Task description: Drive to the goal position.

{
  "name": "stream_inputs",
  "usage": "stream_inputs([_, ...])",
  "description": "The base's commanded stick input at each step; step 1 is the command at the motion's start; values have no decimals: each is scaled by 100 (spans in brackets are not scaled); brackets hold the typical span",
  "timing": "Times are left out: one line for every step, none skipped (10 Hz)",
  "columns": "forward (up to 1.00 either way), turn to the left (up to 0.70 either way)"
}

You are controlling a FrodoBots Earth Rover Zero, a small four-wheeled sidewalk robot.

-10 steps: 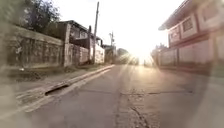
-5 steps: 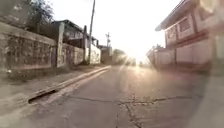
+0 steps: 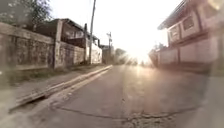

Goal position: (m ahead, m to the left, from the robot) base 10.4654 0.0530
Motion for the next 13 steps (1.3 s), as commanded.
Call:
stream_inputs([100, 0])
stream_inputs([100, 0])
stream_inputs([100, 0])
stream_inputs([100, 0])
stream_inputs([100, 0])
stream_inputs([100, 0])
stream_inputs([100, 0])
stream_inputs([100, 0])
stream_inputs([100, 0])
stream_inputs([100, 0])
stream_inputs([100, 0])
stream_inputs([100, 0])
stream_inputs([100, -1])
